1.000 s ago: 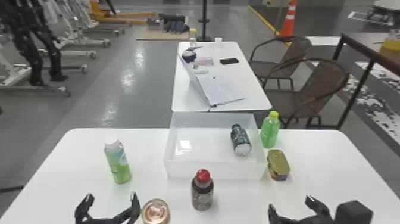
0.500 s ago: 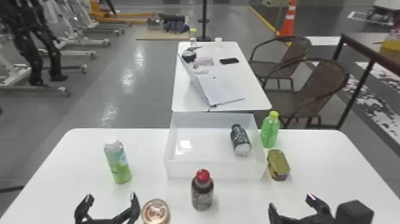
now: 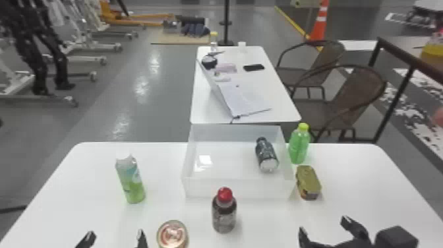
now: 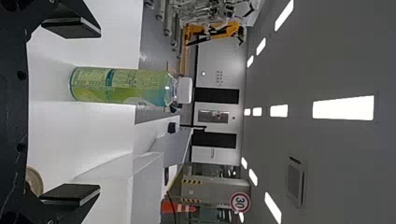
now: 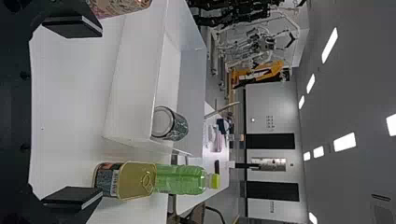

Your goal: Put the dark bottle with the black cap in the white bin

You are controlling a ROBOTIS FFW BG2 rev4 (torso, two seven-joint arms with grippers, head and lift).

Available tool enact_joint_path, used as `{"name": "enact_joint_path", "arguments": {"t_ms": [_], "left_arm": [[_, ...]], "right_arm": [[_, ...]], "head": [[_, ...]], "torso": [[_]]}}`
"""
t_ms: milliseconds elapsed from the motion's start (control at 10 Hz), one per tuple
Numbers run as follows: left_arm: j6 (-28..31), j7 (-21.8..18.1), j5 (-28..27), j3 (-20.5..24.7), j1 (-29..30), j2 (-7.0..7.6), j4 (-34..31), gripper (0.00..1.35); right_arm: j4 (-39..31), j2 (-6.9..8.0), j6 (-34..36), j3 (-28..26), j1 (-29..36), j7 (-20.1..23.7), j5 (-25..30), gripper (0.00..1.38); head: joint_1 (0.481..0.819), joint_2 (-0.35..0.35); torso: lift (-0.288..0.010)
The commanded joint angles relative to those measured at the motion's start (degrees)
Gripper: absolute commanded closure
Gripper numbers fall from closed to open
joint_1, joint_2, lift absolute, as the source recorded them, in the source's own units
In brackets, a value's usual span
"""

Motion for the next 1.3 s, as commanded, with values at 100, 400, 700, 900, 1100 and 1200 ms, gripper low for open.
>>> {"name": "enact_joint_path", "arguments": {"t_ms": [100,400,700,900,1100,1200], "left_arm": [[2.10,-5.11,0.13,2.94,3.29,-0.20,-2.01,0.13],[2.54,-7.75,-3.13,6.37,2.58,-0.20,-2.19,0.13],[3.24,-9.94,-4.44,7.78,1.35,-0.20,-2.19,0.13],[3.50,-8.36,-5.41,7.78,0.91,-0.20,-1.92,0.13],[4.29,-8.10,-5.50,7.34,1.09,-0.20,-2.01,0.13],[5.35,-7.83,-4.88,6.81,1.18,-0.20,-2.01,0.13]], "right_arm": [[-2.85,-0.83,-1.18,-1.99,4.44,2.86,1.44,0.10],[-1.36,0.13,-2.93,-2.69,5.23,3.04,2.23,0.10],[-2.50,1.89,-1.44,-2.78,5.14,2.60,4.78,0.10],[-2.59,4.00,-1.09,-2.69,5.49,0.40,5.84,0.10],[-2.15,4.88,-0.38,-2.60,5.76,-0.12,5.48,0.10],[-1.80,5.41,-0.38,-2.60,6.29,-0.74,4.61,0.10]], "head": [[0.549,0.000],[0.549,0.000],[0.549,0.000],[0.549,0.000],[0.549,0.000],[0.549,0.000]], "torso": [[-0.100],[-0.100],[-0.100],[-0.100],[-0.100],[-0.100]]}}
